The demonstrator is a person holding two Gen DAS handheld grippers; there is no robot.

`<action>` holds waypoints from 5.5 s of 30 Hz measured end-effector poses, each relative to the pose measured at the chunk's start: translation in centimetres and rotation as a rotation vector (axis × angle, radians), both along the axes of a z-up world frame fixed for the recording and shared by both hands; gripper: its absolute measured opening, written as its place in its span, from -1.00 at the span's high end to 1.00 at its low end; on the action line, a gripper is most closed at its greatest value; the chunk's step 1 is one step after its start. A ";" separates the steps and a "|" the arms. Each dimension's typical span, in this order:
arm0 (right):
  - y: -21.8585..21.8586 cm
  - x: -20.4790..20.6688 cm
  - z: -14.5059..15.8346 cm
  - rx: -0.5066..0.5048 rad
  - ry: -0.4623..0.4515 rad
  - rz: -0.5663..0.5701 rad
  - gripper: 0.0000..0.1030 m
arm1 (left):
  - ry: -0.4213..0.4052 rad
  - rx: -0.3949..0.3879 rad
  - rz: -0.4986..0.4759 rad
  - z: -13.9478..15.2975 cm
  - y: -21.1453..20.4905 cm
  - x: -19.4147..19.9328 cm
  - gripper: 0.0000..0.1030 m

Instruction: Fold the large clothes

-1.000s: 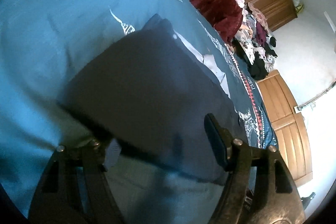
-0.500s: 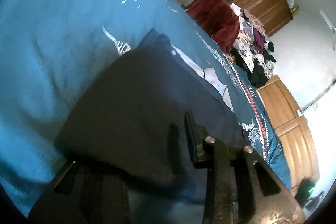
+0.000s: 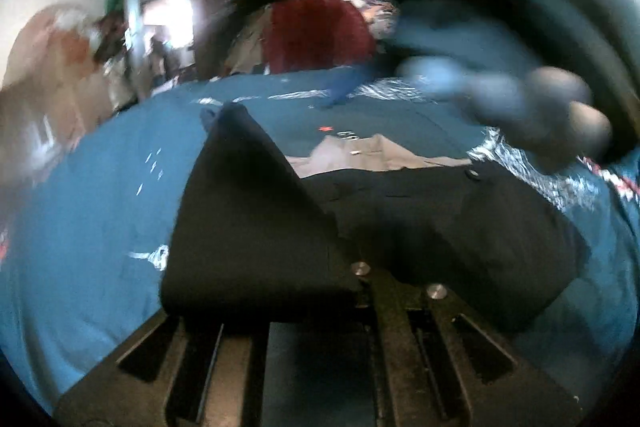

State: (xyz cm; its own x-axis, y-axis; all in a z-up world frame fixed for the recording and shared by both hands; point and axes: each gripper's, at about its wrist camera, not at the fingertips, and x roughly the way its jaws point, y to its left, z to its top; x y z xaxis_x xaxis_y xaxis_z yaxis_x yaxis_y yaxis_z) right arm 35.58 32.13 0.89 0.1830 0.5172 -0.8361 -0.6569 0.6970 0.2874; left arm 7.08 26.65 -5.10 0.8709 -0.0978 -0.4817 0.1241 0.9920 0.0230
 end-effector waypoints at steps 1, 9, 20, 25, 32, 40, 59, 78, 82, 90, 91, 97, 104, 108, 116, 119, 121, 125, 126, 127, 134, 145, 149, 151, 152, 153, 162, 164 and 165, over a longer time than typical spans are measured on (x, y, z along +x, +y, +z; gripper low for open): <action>0.7 0.6 -1.1 -0.054 0.001 -0.006 -0.99 | -0.003 0.012 -0.013 -0.1 -0.2 -0.1 0.93; -9.1 2.4 -5.3 0.173 0.118 -0.204 0.49 | -0.004 0.070 -0.153 0.1 -3.1 0.1 0.93; -34.5 -1.4 -14.5 0.313 0.236 -0.568 0.73 | 0.162 0.132 -0.559 -4.0 -17.5 0.0 0.76; -37.5 -1.6 -14.3 0.358 0.206 -0.568 0.80 | 0.142 0.106 -0.579 -1.7 -18.7 0.1 0.76; -41.9 -0.4 -16.9 0.354 0.271 -0.587 0.82 | 0.257 0.096 -0.613 -5.5 -23.1 1.1 0.63; -45.6 -1.4 -17.9 0.437 0.245 -0.622 0.85 | 0.245 0.120 -0.606 -6.5 -23.1 2.1 0.50; -48.2 -11.4 -17.9 0.505 0.410 -0.498 -0.37 | 0.239 -0.008 -0.254 -4.3 -5.4 -3.5 0.08; -51.0 -13.9 -22.3 0.537 0.365 -0.603 1.00 | 0.217 0.175 -0.422 -3.9 -6.5 -4.4 0.21; -52.4 -14.5 -22.8 0.558 0.367 -0.601 1.00 | 0.090 0.010 -0.396 0.1 -5.3 -3.6 0.21; -52.6 -15.2 -22.7 0.576 0.305 -0.588 1.00 | 0.356 0.122 -0.435 -9.3 -7.1 3.7 0.03; -52.8 -15.4 -22.8 0.580 0.298 -0.583 1.00 | 0.347 0.103 -0.426 -8.4 -6.7 3.8 -0.02; -53.4 -15.9 -23.6 0.622 0.272 -0.570 1.00 | 0.122 -0.019 -0.350 -2.6 -4.7 5.7 0.08; -53.7 -16.0 -23.2 0.649 0.257 -0.557 1.00 | 0.135 0.054 -0.296 -5.7 -7.9 16.5 0.08; -53.6 -16.2 -23.4 0.662 0.233 -0.550 1.00 | 0.296 0.139 -0.241 -9.9 -7.9 22.1 -0.16; -53.6 -16.5 -23.6 0.676 0.216 -0.541 1.00 | 0.180 0.058 -0.259 -6.7 -6.8 21.6 0.02; -53.6 -16.5 -23.7 0.677 0.212 -0.541 1.00 | 0.146 0.081 -0.239 -6.4 -7.3 23.9 0.02; -53.6 -16.5 -23.7 0.678 0.211 -0.541 1.00 | 0.215 0.185 -0.204 -8.8 -8.3 26.4 -0.01; -53.6 -16.5 -23.9 0.683 0.211 -0.539 1.00 | 0.338 0.187 -0.185 -11.5 -8.2 28.2 -0.08; -53.6 -16.5 -23.9 0.685 0.212 -0.539 1.00 | 0.330 0.204 -0.186 -11.3 -8.3 27.7 -0.05; -53.6 -16.5 -23.9 0.685 0.212 -0.539 1.00 | 0.322 0.186 -0.207 -10.7 -8.2 26.5 0.06; -53.6 -16.4 -24.2 0.688 0.211 -0.539 1.00 | 0.204 0.094 -0.476 -6.5 -6.9 9.7 0.10; -53.4 -16.2 -23.9 0.669 0.209 -0.546 1.00 | 0.245 0.157 -0.443 -8.9 -8.3 2.4 -0.09; -53.3 -16.1 -23.9 0.667 0.216 -0.547 1.00 | 0.320 0.135 -0.394 -10.4 -7.8 3.0 -0.20; -53.2 -16.1 -23.4 0.640 0.226 -0.554 1.00 | 0.330 0.111 -0.357 -9.3 -7.4 2.9 -0.28; -52.9 -16.3 -22.5 0.592 0.213 -0.562 0.93 | 0.331 0.097 -0.328 -8.6 -6.9 2.5 -0.28; -52.5 -17.0 -21.1 0.528 0.170 -0.568 0.67 | 0.330 0.093 -0.307 -8.1 -6.5 2.0 -0.28; -49.3 -24.8 -15.0 -0.072 -0.230 -0.657 -0.20 | 0.448 -0.054 0.064 -10.2 -0.1 -2.2 -0.70; -50.0 -24.6 -16.7 -0.164 -0.216 -0.725 -0.20 | 0.453 -0.059 0.065 -11.7 -0.3 -2.0 -0.80; -50.5 -24.4 -17.3 -0.186 -0.206 -0.753 -0.24 | 0.440 -0.052 0.049 -12.0 -0.6 -1.9 -0.93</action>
